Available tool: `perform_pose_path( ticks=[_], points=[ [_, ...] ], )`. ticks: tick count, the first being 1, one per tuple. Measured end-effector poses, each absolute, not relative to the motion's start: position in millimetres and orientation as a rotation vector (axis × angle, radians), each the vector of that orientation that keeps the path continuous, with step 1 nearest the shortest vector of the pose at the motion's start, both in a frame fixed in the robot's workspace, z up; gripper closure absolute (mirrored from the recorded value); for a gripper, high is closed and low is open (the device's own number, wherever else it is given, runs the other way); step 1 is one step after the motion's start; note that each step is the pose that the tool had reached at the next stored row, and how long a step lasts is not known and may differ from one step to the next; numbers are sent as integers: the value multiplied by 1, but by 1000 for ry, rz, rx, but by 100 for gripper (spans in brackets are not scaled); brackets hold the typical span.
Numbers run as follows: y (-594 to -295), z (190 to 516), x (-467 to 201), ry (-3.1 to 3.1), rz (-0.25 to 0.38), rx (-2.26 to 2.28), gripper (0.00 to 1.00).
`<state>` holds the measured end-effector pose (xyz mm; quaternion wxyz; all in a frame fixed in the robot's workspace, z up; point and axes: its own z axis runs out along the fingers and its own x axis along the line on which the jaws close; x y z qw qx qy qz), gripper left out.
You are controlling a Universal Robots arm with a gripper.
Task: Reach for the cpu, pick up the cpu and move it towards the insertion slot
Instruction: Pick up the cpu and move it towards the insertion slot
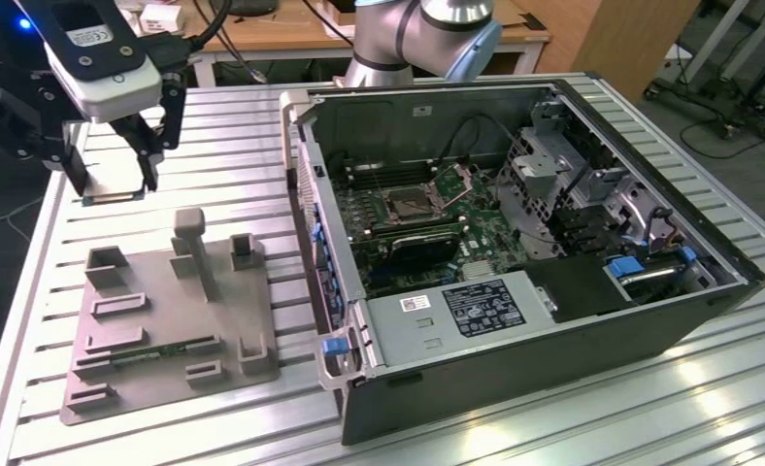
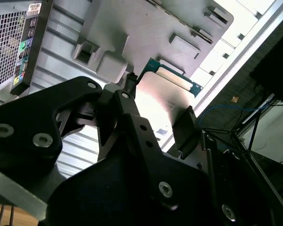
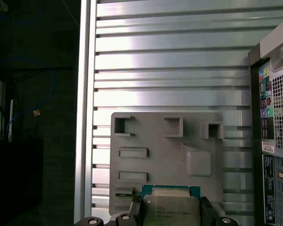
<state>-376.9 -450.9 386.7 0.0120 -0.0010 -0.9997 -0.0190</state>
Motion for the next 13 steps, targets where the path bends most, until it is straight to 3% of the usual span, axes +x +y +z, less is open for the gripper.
perform_pose_path(
  ticks=[13],
  points=[
    [-451,387,-372,-3117,-59,-3,45]
  ],
)
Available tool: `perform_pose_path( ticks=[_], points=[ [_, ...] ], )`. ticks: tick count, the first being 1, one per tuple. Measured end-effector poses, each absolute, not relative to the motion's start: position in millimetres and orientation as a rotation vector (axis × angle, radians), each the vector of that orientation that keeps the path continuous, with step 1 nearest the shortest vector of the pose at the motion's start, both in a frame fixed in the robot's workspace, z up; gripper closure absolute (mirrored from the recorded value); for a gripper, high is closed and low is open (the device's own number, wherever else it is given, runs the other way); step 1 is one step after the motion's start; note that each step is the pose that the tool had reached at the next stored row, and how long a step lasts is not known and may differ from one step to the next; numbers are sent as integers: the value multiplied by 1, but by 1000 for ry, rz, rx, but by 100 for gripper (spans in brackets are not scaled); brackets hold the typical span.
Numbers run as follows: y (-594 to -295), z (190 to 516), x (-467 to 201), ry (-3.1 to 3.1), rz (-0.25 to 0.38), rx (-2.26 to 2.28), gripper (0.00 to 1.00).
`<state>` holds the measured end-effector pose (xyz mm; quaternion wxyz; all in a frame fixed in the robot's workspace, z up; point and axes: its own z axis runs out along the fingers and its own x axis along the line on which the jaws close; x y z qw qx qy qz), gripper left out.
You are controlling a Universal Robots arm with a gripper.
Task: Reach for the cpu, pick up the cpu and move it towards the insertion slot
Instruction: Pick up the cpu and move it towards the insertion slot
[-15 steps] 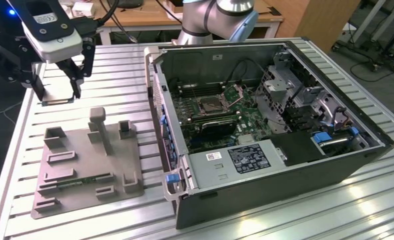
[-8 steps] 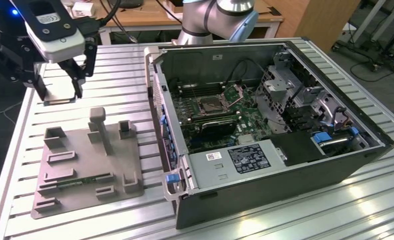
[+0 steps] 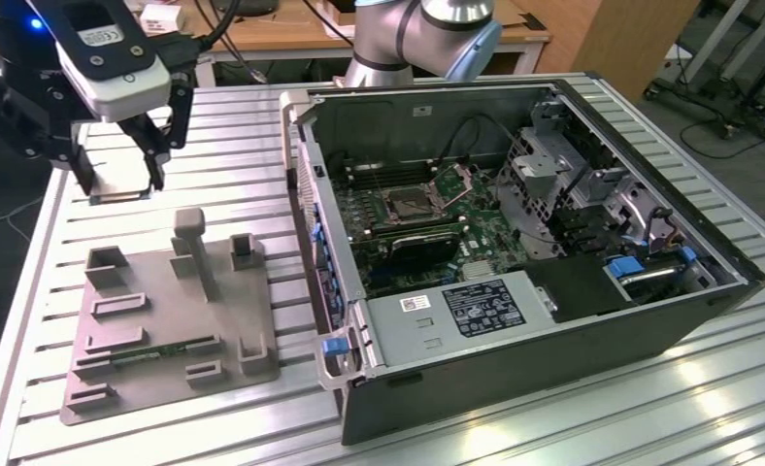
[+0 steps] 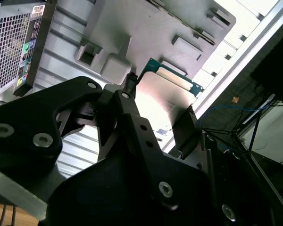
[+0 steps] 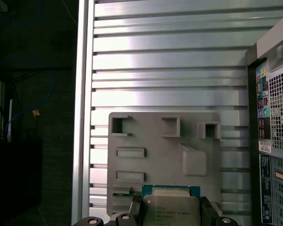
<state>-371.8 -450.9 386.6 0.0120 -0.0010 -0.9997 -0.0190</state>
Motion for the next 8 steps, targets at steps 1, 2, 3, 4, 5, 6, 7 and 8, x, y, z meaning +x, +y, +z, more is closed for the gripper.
perform_pose_path(
  ticks=[1,2,3,4,5,6,7,8],
  points=[
    [-451,387,-372,-3117,-59,-3,45],
    [-451,387,-371,-3117,-59,-3,45],
    [-451,387,-371,-3117,-59,-3,45],
    [-451,387,-371,-3117,-59,-3,45],
    [-451,387,-370,-3117,-59,-3,45],
    [-451,387,-370,-3117,-59,-3,45],
    [-451,387,-370,-3117,-59,-3,45],
    [-451,387,-369,-3117,-59,-3,45]
  ],
)
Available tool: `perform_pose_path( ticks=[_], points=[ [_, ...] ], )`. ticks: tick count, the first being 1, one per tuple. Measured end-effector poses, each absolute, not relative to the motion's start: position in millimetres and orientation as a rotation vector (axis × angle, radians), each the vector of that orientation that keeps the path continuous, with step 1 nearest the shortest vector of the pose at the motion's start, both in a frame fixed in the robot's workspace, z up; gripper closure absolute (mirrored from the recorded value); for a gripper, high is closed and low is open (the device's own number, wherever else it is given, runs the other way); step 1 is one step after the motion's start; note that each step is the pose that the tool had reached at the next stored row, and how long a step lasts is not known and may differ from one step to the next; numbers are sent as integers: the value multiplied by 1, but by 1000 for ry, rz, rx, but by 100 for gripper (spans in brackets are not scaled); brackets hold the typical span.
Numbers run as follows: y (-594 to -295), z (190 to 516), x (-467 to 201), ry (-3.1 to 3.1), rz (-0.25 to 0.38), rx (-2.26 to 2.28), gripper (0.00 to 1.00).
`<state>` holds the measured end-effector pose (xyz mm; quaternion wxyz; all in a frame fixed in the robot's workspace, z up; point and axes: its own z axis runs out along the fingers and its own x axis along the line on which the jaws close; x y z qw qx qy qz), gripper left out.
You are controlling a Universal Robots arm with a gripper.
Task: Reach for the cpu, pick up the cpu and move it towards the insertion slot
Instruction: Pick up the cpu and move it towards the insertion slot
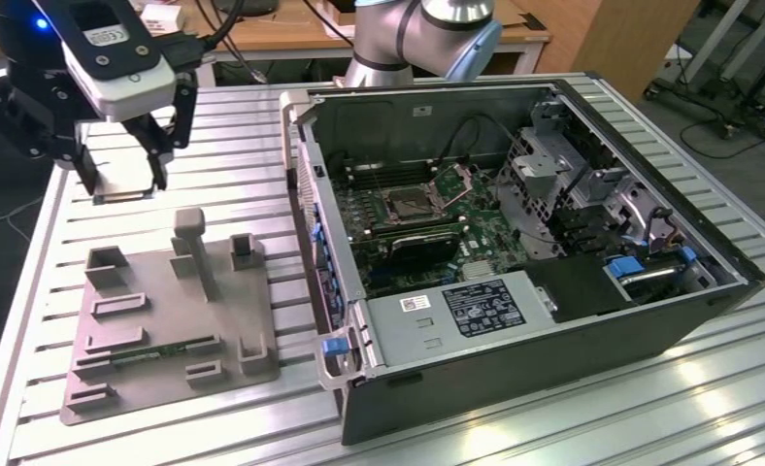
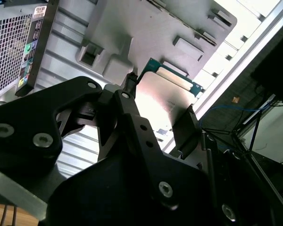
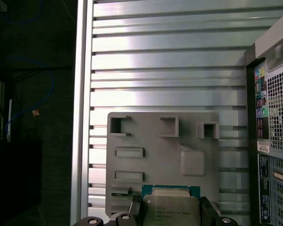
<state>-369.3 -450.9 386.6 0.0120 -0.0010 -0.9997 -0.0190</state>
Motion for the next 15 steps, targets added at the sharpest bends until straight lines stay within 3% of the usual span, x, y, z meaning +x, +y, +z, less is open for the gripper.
perform_pose_path(
  ticks=[15],
  points=[
    [-451,387,-365,-3117,-59,-3,45]
  ],
)
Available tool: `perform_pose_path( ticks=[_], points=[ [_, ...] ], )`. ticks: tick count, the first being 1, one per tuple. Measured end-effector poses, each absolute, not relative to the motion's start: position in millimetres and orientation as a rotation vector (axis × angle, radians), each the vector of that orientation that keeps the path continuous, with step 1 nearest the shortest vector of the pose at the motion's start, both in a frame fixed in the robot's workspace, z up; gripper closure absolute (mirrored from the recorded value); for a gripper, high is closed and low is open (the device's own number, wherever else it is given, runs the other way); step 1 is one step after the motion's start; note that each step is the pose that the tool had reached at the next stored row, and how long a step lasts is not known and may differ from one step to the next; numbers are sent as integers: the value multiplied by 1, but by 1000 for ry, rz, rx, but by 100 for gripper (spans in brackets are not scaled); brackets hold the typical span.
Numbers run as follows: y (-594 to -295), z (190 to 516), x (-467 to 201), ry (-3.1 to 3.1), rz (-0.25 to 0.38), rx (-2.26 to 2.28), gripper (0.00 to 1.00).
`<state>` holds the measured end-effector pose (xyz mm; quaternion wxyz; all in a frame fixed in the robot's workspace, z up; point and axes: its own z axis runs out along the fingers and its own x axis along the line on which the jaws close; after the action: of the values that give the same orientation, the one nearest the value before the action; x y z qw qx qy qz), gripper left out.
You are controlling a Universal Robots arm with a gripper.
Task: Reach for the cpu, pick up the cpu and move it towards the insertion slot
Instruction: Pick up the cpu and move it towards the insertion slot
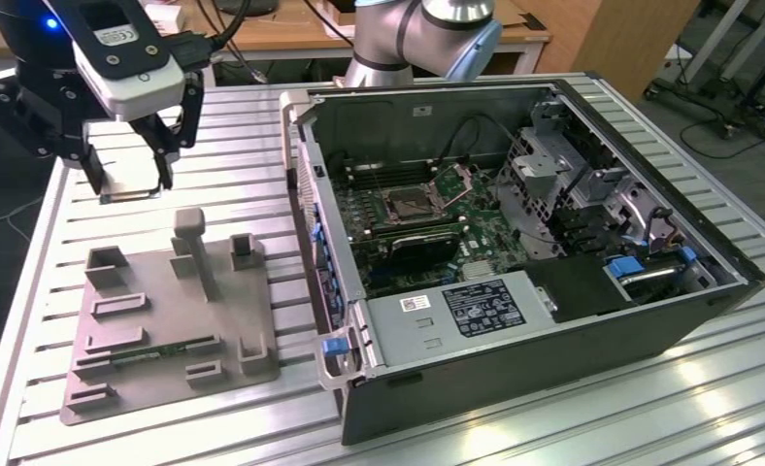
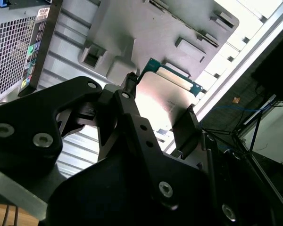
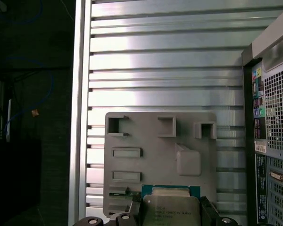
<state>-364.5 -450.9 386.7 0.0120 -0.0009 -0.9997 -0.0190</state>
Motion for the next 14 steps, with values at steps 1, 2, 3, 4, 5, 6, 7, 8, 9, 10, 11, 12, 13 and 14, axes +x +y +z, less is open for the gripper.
perform_pose_path(
  ticks=[1,2,3,4,5,6,7,8,9,10,11,12,13,14],
  points=[
    [-451,387,-364,-3117,-59,-3,45],
    [-451,387,-364,-3117,-59,-3,45],
    [-451,387,-364,-3117,-59,-3,45],
    [-451,387,-363,-3117,-59,-3,45],
    [-451,387,-363,-3117,-59,-3,45],
    [-451,387,-363,-3117,-59,-3,45],
    [-451,387,-362,-3117,-59,-3,45],
    [-451,387,-362,-3117,-59,-3,45],
    [-451,387,-362,-3117,-59,-3,45],
    [-451,387,-362,-3117,-59,-3,45],
    [-451,387,-362,-3117,-59,-3,45],
    [-451,387,-361,-3117,-59,-3,45],
    [-451,387,-361,-3117,-59,-3,45],
    [-451,387,-361,-3117,-59,-3,45]
  ],
)
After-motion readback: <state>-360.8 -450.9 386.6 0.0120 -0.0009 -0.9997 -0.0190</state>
